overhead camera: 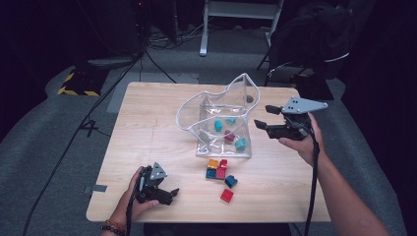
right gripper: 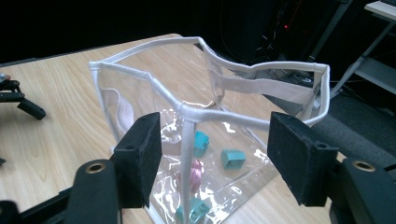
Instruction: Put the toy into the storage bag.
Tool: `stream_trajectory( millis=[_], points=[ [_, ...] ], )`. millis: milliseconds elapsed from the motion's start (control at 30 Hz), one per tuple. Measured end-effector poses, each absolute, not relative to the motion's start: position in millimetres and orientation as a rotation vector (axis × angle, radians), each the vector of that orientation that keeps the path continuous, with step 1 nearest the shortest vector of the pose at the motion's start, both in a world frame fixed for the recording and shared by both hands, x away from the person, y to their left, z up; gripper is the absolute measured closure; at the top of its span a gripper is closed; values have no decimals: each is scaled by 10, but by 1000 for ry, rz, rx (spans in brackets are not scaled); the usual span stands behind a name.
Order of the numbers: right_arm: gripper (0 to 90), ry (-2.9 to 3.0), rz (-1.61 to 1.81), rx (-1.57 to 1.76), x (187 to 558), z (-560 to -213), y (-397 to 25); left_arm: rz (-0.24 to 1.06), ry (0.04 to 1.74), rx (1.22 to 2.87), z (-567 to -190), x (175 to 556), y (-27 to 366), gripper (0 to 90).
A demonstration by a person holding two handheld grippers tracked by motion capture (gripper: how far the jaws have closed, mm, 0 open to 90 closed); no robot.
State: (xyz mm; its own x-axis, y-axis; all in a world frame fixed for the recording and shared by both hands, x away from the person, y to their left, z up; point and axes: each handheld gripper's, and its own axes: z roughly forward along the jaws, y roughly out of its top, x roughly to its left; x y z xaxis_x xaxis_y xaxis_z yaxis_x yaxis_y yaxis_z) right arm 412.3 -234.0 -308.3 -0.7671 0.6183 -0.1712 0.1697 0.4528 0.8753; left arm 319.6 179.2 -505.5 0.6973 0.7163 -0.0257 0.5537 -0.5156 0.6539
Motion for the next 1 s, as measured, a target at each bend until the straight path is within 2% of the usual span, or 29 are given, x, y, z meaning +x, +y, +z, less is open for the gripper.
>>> stream_trajectory(
  millis=[300, 1000],
  points=[
    [243, 2258, 1279, 664, 3978, -3287, -2384, 327, 965, 2258, -5055, 3196, 1792, 2],
    [231, 2376, 1242, 643, 3629, -3946, -2320, 327, 966, 2258, -5055, 3196, 1792, 2]
  ],
)
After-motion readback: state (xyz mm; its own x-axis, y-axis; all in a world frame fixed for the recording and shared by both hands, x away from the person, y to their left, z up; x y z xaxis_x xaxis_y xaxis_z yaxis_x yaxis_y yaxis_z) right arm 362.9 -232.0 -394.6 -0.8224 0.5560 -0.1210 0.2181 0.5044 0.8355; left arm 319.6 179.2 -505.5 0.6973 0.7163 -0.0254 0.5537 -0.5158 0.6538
